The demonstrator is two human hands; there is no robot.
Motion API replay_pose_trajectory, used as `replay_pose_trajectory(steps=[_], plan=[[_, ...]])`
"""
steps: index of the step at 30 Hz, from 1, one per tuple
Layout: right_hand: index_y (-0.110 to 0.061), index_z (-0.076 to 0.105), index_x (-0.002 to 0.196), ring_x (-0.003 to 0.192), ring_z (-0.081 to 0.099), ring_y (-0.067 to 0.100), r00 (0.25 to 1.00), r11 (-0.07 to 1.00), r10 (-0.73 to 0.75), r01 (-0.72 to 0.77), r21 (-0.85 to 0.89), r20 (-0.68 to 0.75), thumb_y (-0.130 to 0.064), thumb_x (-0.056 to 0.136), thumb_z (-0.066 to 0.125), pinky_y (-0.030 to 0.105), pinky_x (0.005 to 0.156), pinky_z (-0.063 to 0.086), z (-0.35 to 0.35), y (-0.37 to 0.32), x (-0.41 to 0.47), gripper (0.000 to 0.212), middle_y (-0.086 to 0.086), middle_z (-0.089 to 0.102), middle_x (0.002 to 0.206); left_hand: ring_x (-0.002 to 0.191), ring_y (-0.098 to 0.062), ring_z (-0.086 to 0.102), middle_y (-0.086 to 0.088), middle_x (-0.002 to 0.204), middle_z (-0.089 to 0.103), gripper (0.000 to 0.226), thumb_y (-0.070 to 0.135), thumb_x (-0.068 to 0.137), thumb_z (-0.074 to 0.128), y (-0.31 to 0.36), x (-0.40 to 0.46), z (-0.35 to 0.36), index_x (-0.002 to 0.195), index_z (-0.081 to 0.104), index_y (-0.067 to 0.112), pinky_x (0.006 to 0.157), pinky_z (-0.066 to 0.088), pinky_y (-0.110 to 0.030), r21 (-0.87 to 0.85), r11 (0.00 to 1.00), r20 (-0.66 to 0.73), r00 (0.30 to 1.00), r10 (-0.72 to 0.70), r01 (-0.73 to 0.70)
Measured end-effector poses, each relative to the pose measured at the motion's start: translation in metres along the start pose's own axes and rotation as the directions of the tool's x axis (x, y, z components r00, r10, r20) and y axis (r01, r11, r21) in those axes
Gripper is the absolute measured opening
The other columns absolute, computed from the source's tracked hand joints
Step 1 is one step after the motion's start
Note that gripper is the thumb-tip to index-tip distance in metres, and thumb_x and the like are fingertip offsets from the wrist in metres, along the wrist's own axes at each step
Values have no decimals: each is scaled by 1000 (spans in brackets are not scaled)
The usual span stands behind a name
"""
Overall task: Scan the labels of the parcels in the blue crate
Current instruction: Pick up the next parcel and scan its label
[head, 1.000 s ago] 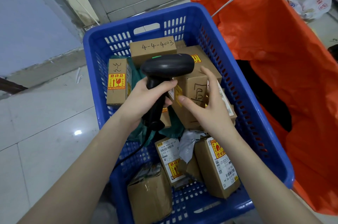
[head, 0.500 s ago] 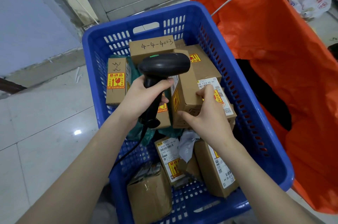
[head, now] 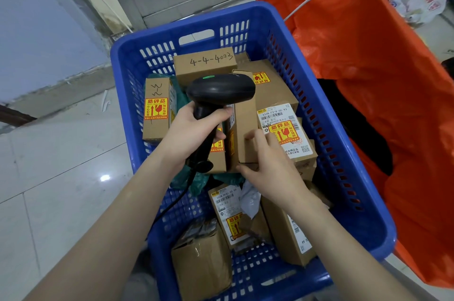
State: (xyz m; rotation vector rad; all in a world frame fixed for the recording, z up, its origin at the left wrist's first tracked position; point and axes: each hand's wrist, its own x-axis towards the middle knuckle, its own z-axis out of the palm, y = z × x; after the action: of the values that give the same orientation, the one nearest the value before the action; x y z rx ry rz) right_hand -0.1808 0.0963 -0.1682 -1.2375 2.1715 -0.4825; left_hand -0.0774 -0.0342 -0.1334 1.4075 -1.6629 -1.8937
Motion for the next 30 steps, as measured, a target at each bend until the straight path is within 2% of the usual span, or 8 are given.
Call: replay_pose_trajectory(steps=[6, 9, 15, 21, 24, 27, 30], plan=[[-23, 42, 127, 109, 47, 20, 999, 999, 28, -28, 19, 29, -36, 84, 64, 36, 83, 51, -7, -1, 3, 50, 3, 42, 123, 60, -2, 64, -6, 113, 69, 38, 33, 83, 68, 0, 0, 0, 115, 61, 16, 64, 52, -21, 17, 1000, 13, 1000, 12, -12], [-21, 47, 125, 112, 45, 20, 999, 998, 53, -53, 30, 14, -35, 86, 61, 36, 87, 49, -13, 0, 6, 44, 3, 42, 122, 60, -3, 64, -6, 113, 69, 36, 32, 83, 68, 0, 1, -1, 115, 61, 16, 65, 53, -23, 18, 1000, 11, 1000, 11, -11], [-21, 50, 125, 121, 37, 20, 988, 995, 95, -99, -31, -122, -33, 89, 56, 28, 90, 33, -31, 10, 10, 38, 3, 45, 126, 60, -3, 64, -12, 113, 69, 35, 31, 83, 69, 0, 1, 0, 115, 60, 18, 72, 55, -28, 16, 1000, 10, 1000, 7, -7], [-21, 47, 131, 125, 32, 22, 946, 974, 201, -221, -52, -252, -32, 87, 61, 35, 97, 35, -43, 28, 11, 47, 6, 42, 132, 58, -1, 64, -9, 111, 70, 37, 30, 83, 69, 0, 1, 2, 116, 60, 17, 65, 54, -21, 30, 1000, 2, 1000, 9, -9], [-20, 42, 134, 127, 32, 25, 941, 962, 249, -267, -52, -230, -35, 86, 63, 36, 97, 35, -46, 36, 11, 55, 8, 41, 134, 59, -1, 64, -8, 106, 71, 38, 31, 82, 70, -1, 1, 3, 117, 60, 17, 66, 54, -22, 32, 999, 12, 1000, 3, -4], [-20, 38, 134, 126, 35, 27, 935, 950, 300, -311, -32, -188, -37, 84, 64, 37, 94, 37, -46, 40, 10, 59, 9, 41, 134, 57, 1, 63, -2, 90, 69, 39, 32, 83, 69, 0, -1, 6, 117, 62, 16, 62, 53, -16, 59, 998, 21, 1000, -7, 6], [-18, 31, 137, 125, 39, 31, 932, 937, 343, -348, -25, -113, -38, 84, 65, 39, 92, 38, -44, 42, 6, 65, 12, 40, 136, 55, 2, 63, 1, 83, 65, 25, 32, 83, 69, -1, -3, 8, 104, 60, 24, 58, 52, -13, 80, 997, 31, 999, -22, 19]])
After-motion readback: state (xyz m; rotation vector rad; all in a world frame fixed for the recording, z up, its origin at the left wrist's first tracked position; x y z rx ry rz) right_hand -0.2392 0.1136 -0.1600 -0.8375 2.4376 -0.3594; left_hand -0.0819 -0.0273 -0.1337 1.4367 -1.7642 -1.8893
